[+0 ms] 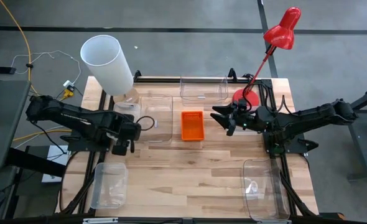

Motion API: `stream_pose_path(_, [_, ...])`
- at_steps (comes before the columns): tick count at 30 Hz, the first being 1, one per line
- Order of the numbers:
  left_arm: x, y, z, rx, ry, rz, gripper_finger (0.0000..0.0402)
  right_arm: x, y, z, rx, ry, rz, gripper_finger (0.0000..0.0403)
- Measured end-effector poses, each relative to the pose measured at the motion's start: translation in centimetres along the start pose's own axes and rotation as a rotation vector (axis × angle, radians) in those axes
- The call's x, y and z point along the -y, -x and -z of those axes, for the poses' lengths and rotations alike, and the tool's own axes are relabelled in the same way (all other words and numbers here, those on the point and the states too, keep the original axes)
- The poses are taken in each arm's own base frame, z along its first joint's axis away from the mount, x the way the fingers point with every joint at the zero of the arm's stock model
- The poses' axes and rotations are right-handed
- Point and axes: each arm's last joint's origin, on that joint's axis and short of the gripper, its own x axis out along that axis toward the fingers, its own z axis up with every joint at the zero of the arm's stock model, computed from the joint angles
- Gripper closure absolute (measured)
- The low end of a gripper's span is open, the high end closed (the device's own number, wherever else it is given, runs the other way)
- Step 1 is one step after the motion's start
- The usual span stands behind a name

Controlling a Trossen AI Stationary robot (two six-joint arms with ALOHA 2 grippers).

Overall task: Stack baskets by color
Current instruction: Stack the top left white bin on top of the bottom white bin

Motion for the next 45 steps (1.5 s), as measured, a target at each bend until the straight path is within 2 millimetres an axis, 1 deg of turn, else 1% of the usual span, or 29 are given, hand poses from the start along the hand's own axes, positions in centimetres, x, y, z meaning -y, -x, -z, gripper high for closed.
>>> stream_pose_path(14, [0.1,-3.1,-1.7,-0.178,-0.005,-0.019,0.0234,0.1,0.0,0.1,-0.009,0.005,0.005,0.0171])
stream_pose_path(17, [0.1,-3.6,-2.1,-0.185,-0.001,-0.032,0.0244,0.1,0.0,0.1,-0.009,0.005,0.005,0.0171])
stream_pose_path(20, [0.1,-3.9,-2.3,-0.174,-0.001,-0.042,0.0275,0.1,0.0,0.1,-0.010,0.002,0.005,0.0171])
stream_pose_path(22, [0.1,-3.8,-2.3,-0.172,-0.001,-0.046,0.0311,0.1,0.0,0.1,-0.009,0.002,0.005,0.0171])
stream_pose_path(24, [0.1,-3.6,-2.1,-0.172,0.002,-0.046,0.0360,0.1,0.0,0.1,-0.009,0.002,0.005,0.0171])
stream_pose_path(25, [0.1,-3.3,-2.0,-0.171,0.012,-0.044,0.0379,0.1,0.0,0.1,-0.009,0.002,0.005,0.0171])
stream_pose_path(26, [0.1,-2.9,-2.0,-0.170,0.025,-0.042,0.0389,0.1,0.0,0.1,-0.010,0.003,0.006,0.0171])
stream_pose_path(29, [0.0,-1.4,-1.9,-0.152,0.045,-0.046,0.0387,0.1,0.0,0.1,-0.011,0.003,0.006,0.0171])
stream_pose_path(31, [-0.1,0.0,-2.0,-0.134,0.048,-0.048,0.0394,0.1,0.0,0.1,-0.012,0.004,0.007,0.0171])
stream_pose_path(41, [-0.7,8.1,-2.2,-0.068,0.098,-0.085,0.0401,0.1,0.0,0.1,-0.015,0.007,0.008,0.0171])
stream_pose_path(45, [-0.9,10.5,-2.3,-0.032,0.156,-0.074,0.0401,0.1,0.0,0.2,-0.015,0.007,0.008,0.0171])
